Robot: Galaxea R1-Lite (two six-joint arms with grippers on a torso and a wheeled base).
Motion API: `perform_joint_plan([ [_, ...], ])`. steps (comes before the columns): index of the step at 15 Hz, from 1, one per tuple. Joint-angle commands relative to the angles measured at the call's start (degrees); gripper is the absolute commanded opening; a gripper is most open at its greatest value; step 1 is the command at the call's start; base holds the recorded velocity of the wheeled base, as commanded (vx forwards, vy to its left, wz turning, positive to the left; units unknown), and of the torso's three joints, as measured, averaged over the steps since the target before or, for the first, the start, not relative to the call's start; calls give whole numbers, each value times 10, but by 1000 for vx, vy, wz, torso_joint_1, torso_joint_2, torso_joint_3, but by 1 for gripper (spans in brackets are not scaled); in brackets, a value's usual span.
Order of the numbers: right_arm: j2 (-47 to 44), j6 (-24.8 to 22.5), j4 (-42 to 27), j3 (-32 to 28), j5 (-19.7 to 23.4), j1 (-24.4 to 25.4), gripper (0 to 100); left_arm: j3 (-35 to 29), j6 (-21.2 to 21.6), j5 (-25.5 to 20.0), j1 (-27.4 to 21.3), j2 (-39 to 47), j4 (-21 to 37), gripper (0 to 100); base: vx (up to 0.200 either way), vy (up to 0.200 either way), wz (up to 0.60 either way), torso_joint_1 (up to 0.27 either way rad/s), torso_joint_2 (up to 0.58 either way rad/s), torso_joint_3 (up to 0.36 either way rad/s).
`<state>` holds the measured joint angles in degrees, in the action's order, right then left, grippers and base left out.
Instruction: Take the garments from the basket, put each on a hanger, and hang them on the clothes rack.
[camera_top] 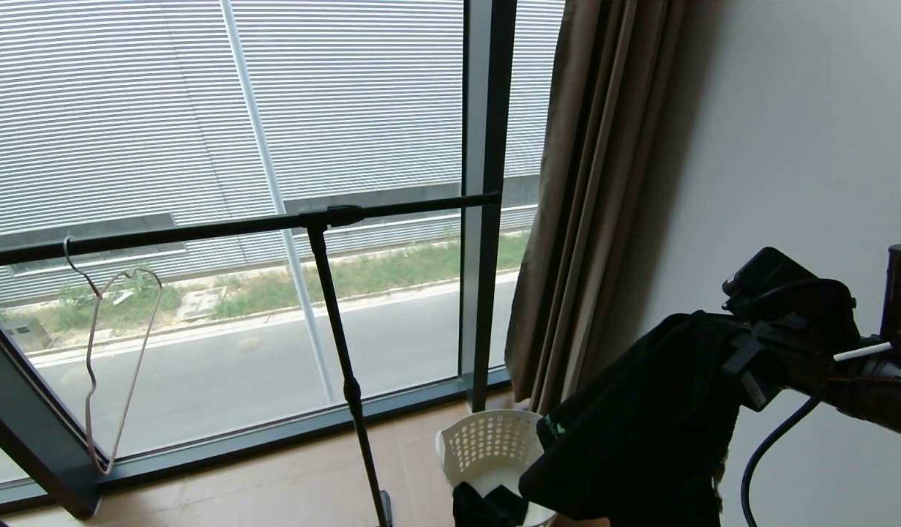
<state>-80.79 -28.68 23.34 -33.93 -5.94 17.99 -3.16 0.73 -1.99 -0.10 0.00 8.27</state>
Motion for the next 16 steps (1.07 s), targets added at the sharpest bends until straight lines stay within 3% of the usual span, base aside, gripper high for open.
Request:
perform_joint_plan([
  [1, 2, -1, 0, 6, 0, 0, 0, 0, -1, 1, 0, 0, 0, 100, 0, 0, 0, 0, 0, 0],
  [10, 3, -3, 2, 5, -2, -8, 0, 1, 8, 0, 0, 0, 0, 100, 0, 0, 600, 7, 4, 1],
  [14, 5, -3, 9, 6, -2, -8, 0, 1, 8, -1, 0, 0, 0, 100, 0, 0, 0, 0, 0, 0],
  [16, 7, -3, 10, 5, -2, -11, 0, 1, 8, -1, 0, 0, 0, 100, 0, 200, 0, -2, 5, 0],
])
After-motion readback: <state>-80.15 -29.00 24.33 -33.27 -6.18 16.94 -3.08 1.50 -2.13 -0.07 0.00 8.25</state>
